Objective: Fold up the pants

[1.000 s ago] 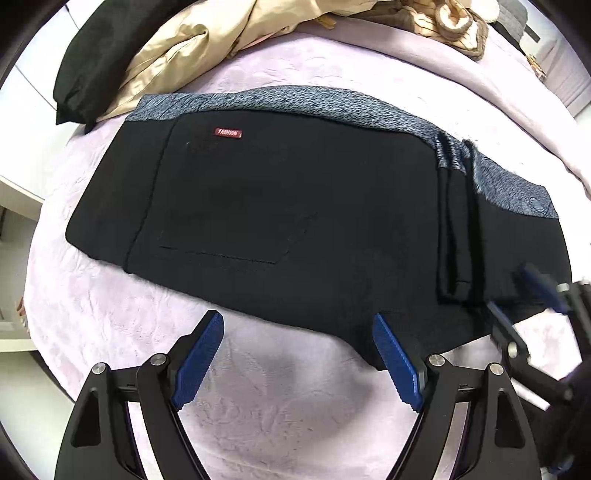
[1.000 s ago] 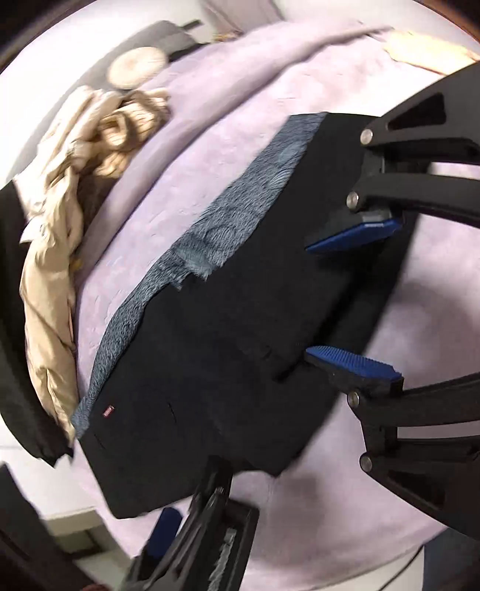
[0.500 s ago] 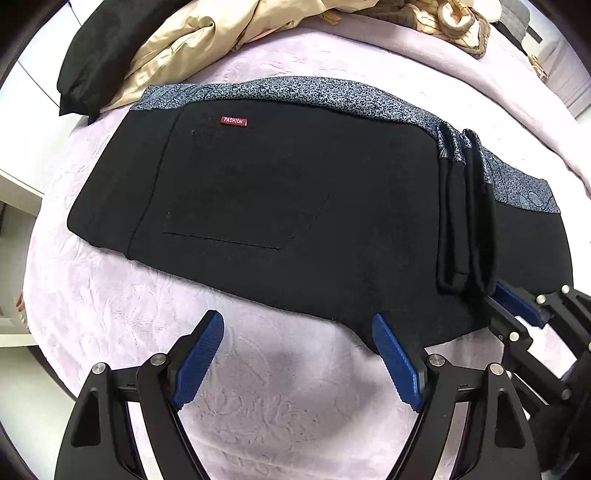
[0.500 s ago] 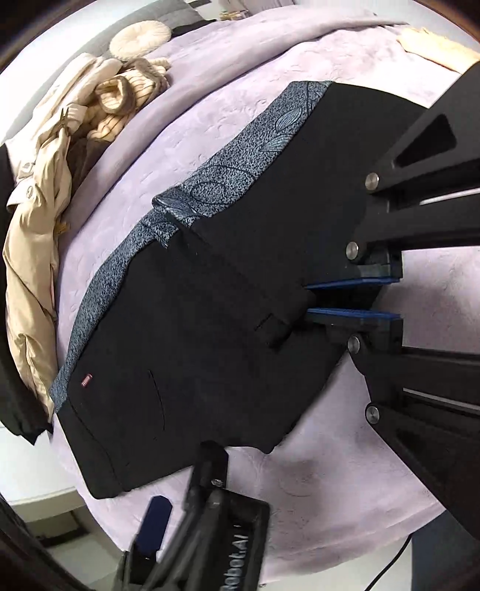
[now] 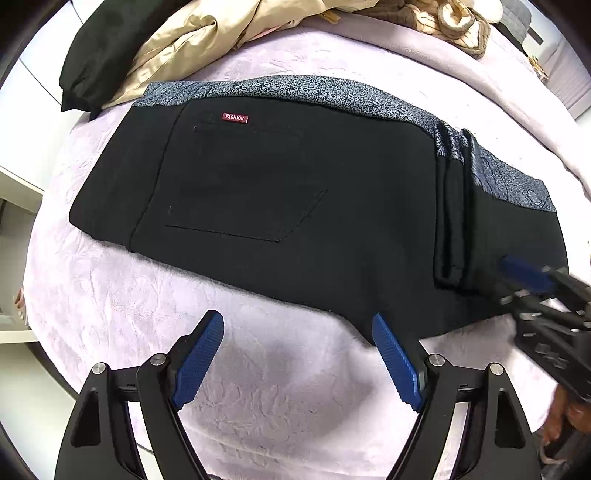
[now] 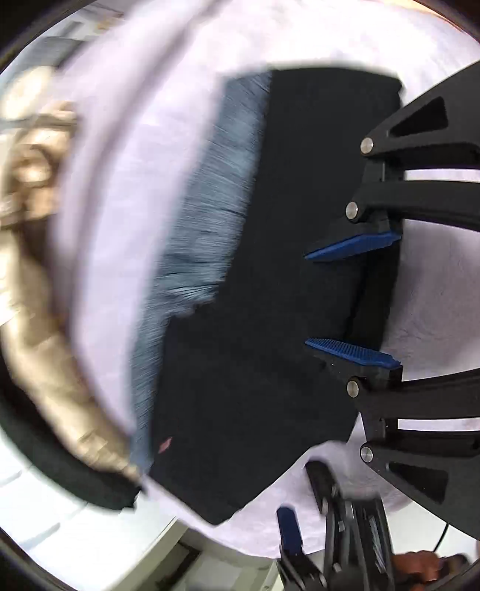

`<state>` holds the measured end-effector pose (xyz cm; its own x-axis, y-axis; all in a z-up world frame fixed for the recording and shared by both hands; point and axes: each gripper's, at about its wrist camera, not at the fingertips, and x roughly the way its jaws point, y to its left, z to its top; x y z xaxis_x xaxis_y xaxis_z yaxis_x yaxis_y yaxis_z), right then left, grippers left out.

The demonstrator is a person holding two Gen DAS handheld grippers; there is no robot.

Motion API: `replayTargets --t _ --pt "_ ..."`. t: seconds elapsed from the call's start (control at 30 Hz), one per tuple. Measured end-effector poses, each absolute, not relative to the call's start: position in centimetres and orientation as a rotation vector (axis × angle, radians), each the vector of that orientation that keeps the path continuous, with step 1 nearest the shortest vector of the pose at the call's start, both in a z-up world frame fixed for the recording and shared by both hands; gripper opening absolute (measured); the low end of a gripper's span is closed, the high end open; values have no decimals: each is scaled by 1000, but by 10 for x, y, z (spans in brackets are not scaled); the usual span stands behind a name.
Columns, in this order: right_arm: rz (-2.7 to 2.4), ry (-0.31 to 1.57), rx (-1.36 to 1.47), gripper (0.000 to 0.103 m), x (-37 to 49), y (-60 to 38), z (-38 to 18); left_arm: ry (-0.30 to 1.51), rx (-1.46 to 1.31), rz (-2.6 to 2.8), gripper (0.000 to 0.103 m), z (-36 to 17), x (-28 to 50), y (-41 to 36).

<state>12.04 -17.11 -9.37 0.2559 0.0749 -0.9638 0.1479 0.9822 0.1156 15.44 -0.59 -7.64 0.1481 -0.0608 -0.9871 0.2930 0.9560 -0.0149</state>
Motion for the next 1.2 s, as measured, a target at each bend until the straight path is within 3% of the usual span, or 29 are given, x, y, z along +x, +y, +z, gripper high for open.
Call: replayTargets --t 0.1,0.4,0.5,0.7,0.8,0.87,1.2 --pt "-43 1325 217 48 119 -169 -97 1395 199 -256 84 -72 152 -6" --pt "-1 1379 301 67 96 -160 -74 1383 181 -276 84 -58 146 -3" --pt "-18 1386 368 72 83 -158 -65 1375 179 -286 103 -52 143 0" --pt "-31 1384 359 80 83 -148 -51 1390 179 -317 103 -49 134 2" --pt "-42 1383 340 87 85 -140 -46 1398 184 -320 103 -46 137 6" --pt "-41 1391 339 102 85 -134 -44 1400 182 -321 103 -45 138 11" --pt "-61 1417 268 103 91 -111 -26 1379 168 -329 103 -33 158 32"
